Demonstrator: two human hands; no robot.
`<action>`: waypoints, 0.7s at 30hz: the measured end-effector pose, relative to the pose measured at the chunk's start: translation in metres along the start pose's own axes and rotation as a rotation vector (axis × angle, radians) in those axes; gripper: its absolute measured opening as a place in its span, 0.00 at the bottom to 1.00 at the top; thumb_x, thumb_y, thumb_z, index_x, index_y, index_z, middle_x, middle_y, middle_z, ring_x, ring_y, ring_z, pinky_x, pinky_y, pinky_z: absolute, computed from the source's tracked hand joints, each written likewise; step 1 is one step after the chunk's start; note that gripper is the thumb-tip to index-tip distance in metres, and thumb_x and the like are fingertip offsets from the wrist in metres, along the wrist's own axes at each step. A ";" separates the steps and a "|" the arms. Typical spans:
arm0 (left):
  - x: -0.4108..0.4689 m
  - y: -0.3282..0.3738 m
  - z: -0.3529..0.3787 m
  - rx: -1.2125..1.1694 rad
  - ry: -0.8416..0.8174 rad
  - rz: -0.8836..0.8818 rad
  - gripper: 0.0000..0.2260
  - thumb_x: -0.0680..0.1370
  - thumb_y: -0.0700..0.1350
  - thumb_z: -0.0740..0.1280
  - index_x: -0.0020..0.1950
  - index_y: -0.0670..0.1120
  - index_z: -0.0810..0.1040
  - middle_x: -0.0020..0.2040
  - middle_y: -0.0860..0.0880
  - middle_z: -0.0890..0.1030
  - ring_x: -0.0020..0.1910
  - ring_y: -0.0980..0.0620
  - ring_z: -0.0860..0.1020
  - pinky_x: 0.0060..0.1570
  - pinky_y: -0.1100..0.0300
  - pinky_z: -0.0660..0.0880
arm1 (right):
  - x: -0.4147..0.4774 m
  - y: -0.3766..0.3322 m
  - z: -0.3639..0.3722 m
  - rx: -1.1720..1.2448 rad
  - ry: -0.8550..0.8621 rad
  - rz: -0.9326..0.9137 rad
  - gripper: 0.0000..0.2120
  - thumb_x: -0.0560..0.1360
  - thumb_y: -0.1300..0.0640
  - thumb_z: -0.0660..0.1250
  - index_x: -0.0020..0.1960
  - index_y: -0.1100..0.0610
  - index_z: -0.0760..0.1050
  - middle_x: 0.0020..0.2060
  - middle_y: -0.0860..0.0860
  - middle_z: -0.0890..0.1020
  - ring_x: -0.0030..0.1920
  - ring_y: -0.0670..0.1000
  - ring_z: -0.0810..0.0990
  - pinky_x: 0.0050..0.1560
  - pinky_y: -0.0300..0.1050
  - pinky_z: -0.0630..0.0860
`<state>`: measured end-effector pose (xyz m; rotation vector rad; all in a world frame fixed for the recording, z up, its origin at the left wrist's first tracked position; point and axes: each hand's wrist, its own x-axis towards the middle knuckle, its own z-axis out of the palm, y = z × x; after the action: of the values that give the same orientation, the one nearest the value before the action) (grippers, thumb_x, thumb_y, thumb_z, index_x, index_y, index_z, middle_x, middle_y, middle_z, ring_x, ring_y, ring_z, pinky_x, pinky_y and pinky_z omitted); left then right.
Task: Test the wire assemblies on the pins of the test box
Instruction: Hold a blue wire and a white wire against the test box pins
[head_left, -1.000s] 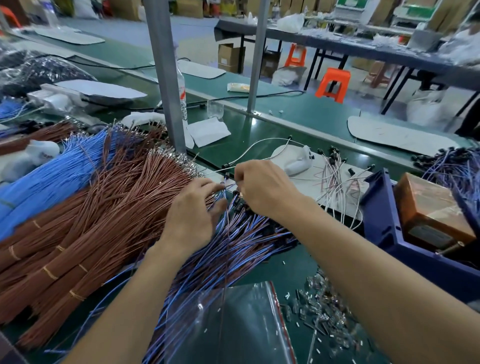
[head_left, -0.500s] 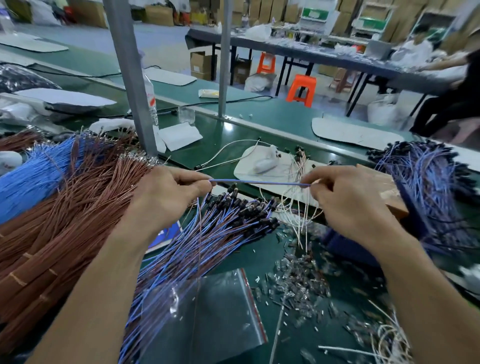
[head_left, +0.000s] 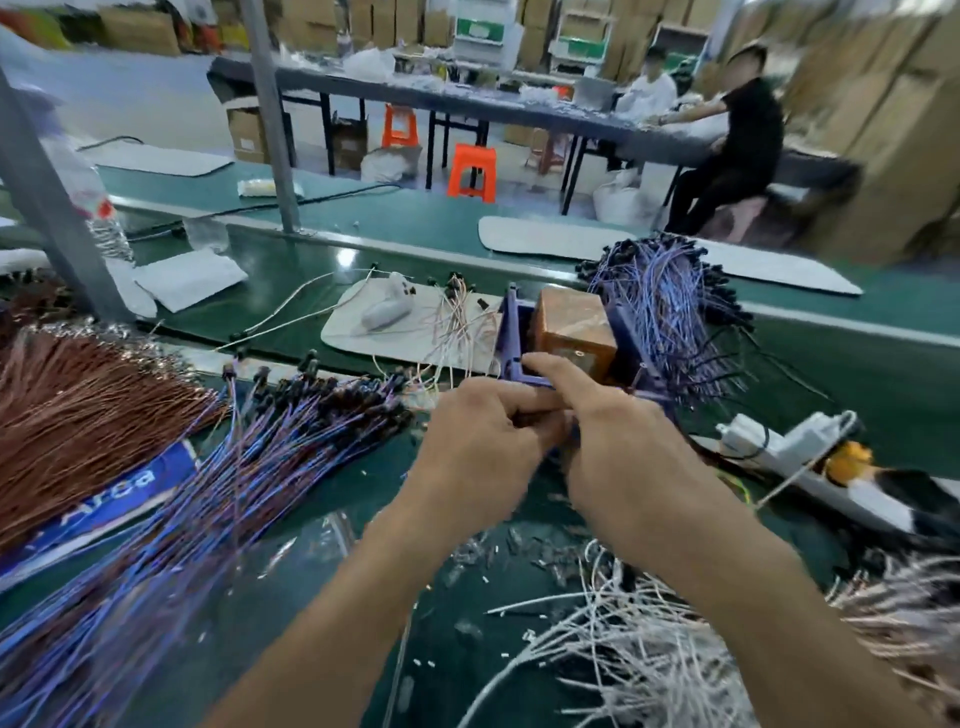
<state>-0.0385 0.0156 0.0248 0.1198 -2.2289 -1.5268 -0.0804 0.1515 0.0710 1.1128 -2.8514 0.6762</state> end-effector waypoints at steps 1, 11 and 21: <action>0.000 -0.002 0.008 0.013 0.000 0.024 0.06 0.76 0.46 0.74 0.50 0.54 0.89 0.35 0.56 0.85 0.33 0.58 0.81 0.35 0.58 0.78 | -0.003 0.008 0.005 0.034 0.039 0.019 0.39 0.75 0.67 0.60 0.76 0.33 0.59 0.47 0.44 0.80 0.45 0.50 0.79 0.47 0.45 0.76; -0.009 -0.077 -0.013 -0.256 0.227 -0.429 0.02 0.71 0.46 0.79 0.40 0.54 0.89 0.32 0.53 0.83 0.27 0.60 0.74 0.31 0.67 0.72 | -0.017 0.077 0.044 0.134 0.280 0.225 0.08 0.75 0.39 0.69 0.42 0.40 0.83 0.31 0.36 0.81 0.34 0.40 0.78 0.32 0.39 0.70; -0.006 -0.097 -0.001 -1.114 0.191 -0.496 0.05 0.68 0.42 0.79 0.33 0.45 0.85 0.32 0.48 0.82 0.25 0.57 0.78 0.27 0.65 0.75 | -0.024 0.077 0.095 0.338 -0.105 0.096 0.06 0.77 0.51 0.67 0.49 0.45 0.82 0.34 0.41 0.83 0.34 0.41 0.80 0.35 0.40 0.77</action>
<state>-0.0491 -0.0214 -0.0639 0.4563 -0.9767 -2.6426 -0.0984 0.1803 -0.0494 1.0767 -2.9698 1.1750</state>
